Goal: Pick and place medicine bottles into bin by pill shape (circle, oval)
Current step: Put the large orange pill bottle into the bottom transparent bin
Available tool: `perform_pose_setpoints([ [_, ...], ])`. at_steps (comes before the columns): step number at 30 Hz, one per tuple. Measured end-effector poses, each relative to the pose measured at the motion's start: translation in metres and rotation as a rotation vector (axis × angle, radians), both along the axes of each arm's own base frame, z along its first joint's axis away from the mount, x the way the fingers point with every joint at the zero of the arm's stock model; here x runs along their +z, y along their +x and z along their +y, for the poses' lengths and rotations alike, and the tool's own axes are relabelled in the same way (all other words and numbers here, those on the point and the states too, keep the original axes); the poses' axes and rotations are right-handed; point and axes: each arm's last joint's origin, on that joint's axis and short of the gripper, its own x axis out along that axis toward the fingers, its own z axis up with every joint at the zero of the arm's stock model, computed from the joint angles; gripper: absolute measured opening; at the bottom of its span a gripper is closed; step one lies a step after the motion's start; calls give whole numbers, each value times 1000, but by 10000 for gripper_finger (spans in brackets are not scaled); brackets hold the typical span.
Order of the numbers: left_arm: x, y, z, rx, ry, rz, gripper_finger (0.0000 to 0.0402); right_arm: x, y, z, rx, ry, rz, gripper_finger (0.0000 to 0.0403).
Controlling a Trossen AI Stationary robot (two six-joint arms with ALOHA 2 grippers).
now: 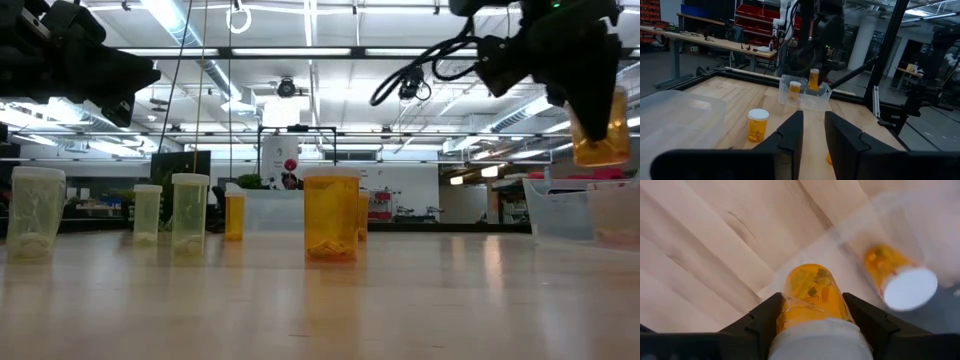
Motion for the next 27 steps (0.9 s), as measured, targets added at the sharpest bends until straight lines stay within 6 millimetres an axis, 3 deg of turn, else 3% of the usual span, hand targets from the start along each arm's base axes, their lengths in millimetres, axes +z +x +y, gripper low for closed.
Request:
perform_pose_setpoints([
  [6, 0, 0, 0, 0, 0, 0, 85, -5, -27, 4, -93, 13, 22, 204],
  [15, 0, 0, 0, 0, 0, 0, 88, -31, -51, 12, -154, 37, 99, 204],
  [27, 0, 0, 0, 0, 0, 0, 84, -46, -58, 11, -164, 31, 134, 204],
])
